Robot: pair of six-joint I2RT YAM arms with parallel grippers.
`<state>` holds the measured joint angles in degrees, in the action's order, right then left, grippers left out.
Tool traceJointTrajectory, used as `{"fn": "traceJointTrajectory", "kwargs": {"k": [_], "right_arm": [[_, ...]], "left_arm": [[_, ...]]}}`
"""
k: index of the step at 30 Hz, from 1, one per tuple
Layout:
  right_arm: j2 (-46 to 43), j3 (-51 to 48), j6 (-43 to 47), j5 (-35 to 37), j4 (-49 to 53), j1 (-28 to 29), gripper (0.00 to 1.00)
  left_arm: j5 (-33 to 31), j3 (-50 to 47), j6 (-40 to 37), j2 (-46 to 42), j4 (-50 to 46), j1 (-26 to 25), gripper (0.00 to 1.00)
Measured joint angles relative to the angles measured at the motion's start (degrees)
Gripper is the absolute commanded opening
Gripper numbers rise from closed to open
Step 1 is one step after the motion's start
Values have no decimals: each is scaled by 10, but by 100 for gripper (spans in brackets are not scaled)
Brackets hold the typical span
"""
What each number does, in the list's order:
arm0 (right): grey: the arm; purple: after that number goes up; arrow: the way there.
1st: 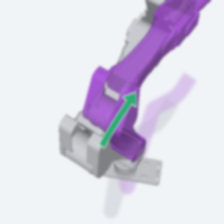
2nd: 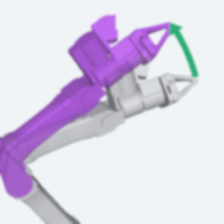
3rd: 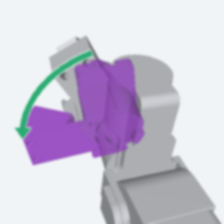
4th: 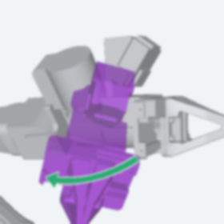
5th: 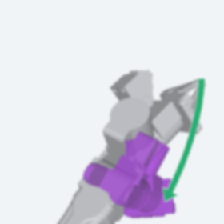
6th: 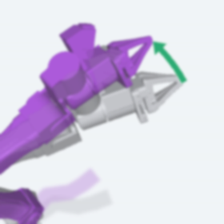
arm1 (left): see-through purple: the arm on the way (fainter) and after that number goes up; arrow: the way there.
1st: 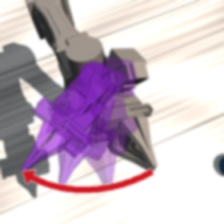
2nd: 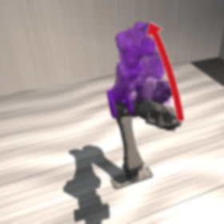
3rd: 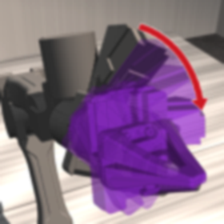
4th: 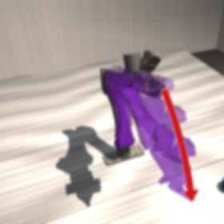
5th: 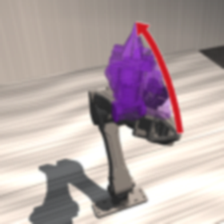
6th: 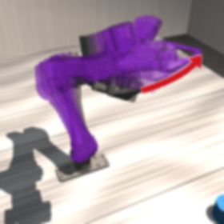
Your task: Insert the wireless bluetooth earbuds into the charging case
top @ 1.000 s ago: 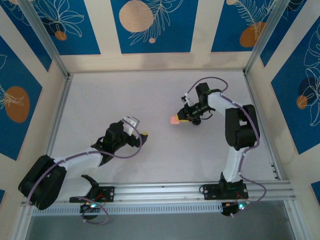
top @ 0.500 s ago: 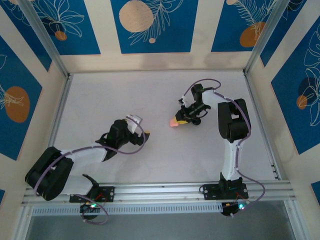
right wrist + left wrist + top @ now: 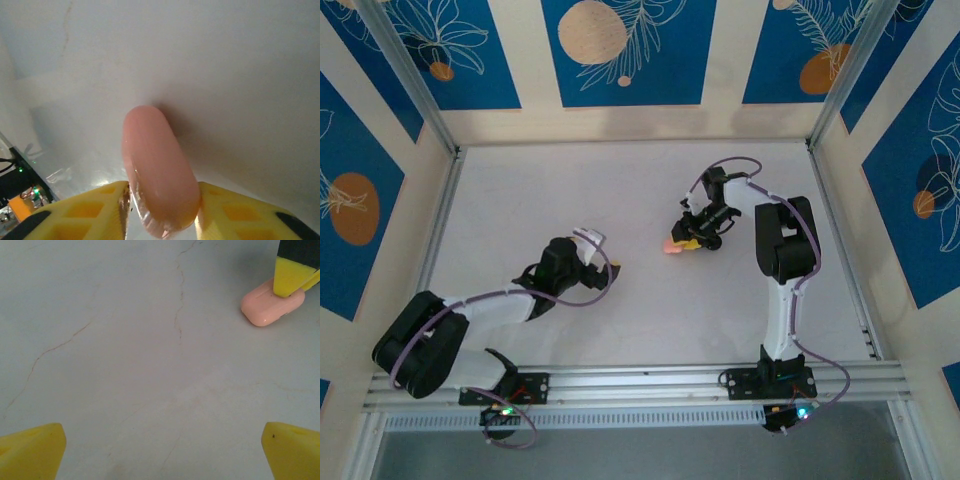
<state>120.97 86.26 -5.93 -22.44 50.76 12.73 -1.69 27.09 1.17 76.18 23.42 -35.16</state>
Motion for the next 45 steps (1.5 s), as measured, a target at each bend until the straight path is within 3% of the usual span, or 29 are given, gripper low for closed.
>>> {"fn": "traceJointTrajectory", "kwargs": {"k": [11,18,23,24,25,34,45], "right_arm": [[-28,20,-13,59,10,1,47],[-189,-6,-23,86,-41,-2,50],[-374,-161,-39,107,-195,-33,69],[-402,-198,-44,112,-230,-46,91],[-426,-237,-51,118,-266,-61,99],[-463,-485,-56,191,-526,-136,99],[-436,-599,-6,211,-790,-142,99]], "left_arm": [[-53,29,5,-65,-82,1,100],[-116,84,15,-111,-179,9,100],[-177,92,19,-154,-203,81,100],[-182,92,19,-160,-202,103,100],[-188,92,19,-163,-198,120,100],[-222,0,-10,-123,-59,173,100],[-219,-104,-43,18,211,227,100]]}}
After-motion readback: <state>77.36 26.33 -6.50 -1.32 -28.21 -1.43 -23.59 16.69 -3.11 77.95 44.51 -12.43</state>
